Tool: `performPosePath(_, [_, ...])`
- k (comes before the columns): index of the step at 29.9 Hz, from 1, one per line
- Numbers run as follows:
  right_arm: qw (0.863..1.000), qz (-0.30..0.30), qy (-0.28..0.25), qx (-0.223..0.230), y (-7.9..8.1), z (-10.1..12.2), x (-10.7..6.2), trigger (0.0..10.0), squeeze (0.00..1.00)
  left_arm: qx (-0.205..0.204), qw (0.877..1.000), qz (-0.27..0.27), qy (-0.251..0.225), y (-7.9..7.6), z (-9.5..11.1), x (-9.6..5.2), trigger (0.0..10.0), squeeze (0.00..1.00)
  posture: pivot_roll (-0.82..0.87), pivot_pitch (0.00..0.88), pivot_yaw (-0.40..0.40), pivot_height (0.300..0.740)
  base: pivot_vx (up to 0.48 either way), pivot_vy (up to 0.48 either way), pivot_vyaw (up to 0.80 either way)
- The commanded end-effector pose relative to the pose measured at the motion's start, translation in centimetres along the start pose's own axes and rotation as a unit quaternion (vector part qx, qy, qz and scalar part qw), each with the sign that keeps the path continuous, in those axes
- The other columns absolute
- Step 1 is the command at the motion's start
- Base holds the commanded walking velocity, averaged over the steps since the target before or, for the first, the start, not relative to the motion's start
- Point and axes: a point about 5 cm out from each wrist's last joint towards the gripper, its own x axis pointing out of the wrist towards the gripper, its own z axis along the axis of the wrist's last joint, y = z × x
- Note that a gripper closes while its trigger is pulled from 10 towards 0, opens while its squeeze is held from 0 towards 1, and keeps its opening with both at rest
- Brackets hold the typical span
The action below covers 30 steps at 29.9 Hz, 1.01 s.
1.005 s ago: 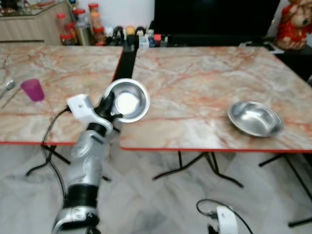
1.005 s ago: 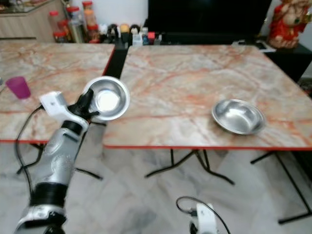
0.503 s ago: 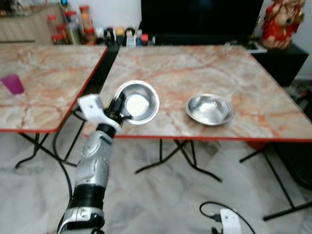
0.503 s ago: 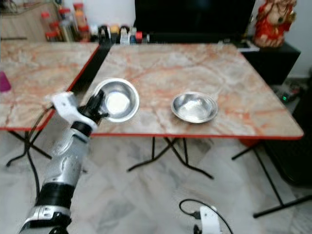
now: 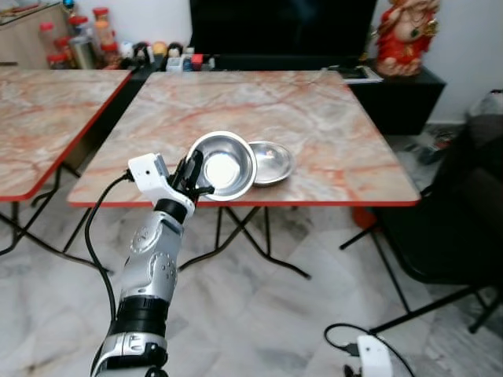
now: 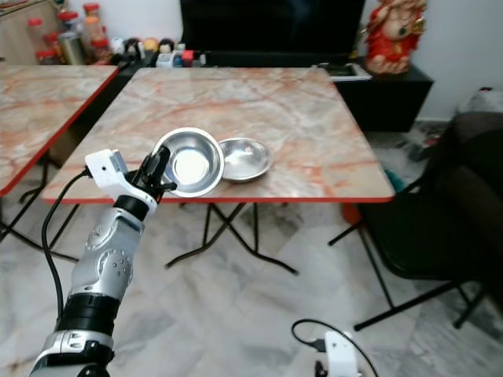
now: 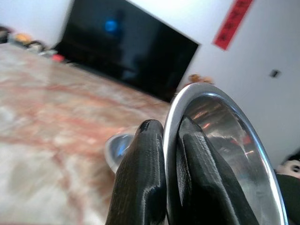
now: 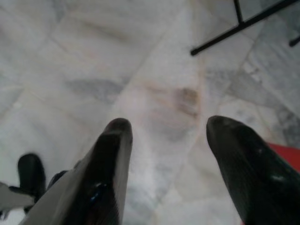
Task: Setting the table
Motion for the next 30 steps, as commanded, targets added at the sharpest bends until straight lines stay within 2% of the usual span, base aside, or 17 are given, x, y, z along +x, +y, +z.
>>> performPosePath(1, [1.000, 0.009, -0.002, 0.006, 0.79, 0.12, 0.03, 10.0, 0.00, 0.013, 1.000, 0.021, -0.006, 0.56, 0.49, 0.01, 10.0, 0.00, 0.03, 0.000, -0.023, 0.740, 0.000, 0.000, 0.00])
performPosePath(9, [1.000, 0.008, -0.003, 0.010, 0.75, 0.28, 0.06, 10.0, 0.00, -0.014, 0.999, 0.039, -0.015, 1.18, 0.86, 0.09, 10.0, 0.00, 0.03, 0.000, -0.025, 0.740, 0.000, 0.000, 0.00])
performPosePath(14, [1.000, 0.008, -0.004, 0.010, 0.80, 0.35, 0.07, 10.0, 0.00, -0.010, 0.999, 0.041, -0.020, 1.29, 1.08, 0.12, 10.0, 0.00, 0.03, 0.000, -0.025, 0.740, 0.000, 0.000, 0.00])
performPosePath(25, [1.000, 0.014, -0.007, -0.003, 1.05, 0.45, 0.08, 10.0, 0.00, -0.011, 0.999, 0.042, -0.017, 1.20, 0.93, 0.22, 10.0, 0.00, 0.03, 0.000, -0.026, 0.740, 0.307, 0.000, 0.00])
performPosePath(30, [1.000, 0.015, -0.007, 0.012, 1.19, 0.51, 0.09, 10.0, 0.00, -0.012, 0.999, 0.041, -0.017, 1.22, 0.98, 0.30, 10.0, 0.00, 0.03, 0.000, -0.022, 0.740, 0.348, 0.000, 0.00])
